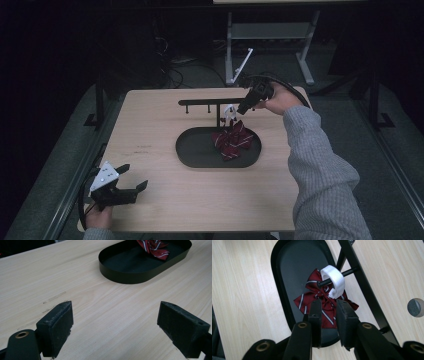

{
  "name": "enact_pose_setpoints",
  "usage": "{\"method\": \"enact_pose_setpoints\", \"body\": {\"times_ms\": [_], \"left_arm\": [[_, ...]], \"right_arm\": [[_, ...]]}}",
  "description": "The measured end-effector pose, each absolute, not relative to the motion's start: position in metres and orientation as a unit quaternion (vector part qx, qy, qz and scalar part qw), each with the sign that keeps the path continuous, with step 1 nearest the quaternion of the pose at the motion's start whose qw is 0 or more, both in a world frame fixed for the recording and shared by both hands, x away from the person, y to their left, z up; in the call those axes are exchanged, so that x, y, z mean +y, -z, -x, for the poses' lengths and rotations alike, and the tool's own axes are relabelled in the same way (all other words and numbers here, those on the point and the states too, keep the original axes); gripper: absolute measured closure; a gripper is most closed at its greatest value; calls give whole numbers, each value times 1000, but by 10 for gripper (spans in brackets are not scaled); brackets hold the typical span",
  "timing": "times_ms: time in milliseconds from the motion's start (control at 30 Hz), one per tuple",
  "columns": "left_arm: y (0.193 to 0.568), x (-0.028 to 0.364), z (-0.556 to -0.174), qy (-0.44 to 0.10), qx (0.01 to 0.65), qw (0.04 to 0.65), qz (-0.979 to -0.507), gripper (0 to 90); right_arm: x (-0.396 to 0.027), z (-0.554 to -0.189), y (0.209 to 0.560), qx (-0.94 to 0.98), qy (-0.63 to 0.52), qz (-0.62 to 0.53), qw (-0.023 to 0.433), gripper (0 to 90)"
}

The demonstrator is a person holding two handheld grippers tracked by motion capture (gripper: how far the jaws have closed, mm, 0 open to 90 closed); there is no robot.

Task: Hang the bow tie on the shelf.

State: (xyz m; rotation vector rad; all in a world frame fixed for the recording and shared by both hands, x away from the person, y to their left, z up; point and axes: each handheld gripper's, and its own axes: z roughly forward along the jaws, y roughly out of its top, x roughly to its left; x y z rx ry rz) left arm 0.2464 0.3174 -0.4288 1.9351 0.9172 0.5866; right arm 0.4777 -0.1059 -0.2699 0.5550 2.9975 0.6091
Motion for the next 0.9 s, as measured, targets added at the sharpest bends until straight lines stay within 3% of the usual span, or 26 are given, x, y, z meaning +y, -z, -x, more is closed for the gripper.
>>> {"method": "enact_pose_setpoints", "body": {"times_ms": [900], "left_arm": [[428,317,-246,-240,366,439,-785,131]], "right_arm": [[-124,-455,281,961,-209,-179,13,639]]}}
